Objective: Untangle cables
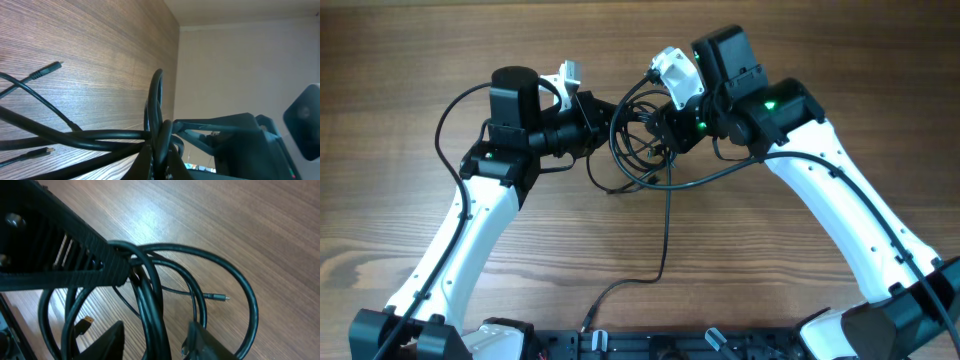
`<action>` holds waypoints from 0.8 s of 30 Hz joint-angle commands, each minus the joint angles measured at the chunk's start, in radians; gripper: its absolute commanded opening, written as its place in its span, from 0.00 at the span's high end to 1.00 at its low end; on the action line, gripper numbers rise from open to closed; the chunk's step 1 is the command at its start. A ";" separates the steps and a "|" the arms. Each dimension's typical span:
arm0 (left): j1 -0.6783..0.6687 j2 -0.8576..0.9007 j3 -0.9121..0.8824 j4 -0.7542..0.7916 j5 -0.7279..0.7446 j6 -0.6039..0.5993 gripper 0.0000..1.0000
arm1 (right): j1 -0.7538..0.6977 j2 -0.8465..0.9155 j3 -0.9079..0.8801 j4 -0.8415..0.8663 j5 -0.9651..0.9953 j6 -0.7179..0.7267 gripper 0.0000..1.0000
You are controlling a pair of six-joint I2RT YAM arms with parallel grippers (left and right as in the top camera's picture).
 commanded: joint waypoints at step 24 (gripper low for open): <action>0.000 -0.001 -0.003 -0.230 -0.434 -0.023 0.96 | -0.220 -0.409 0.071 0.052 0.435 0.644 0.96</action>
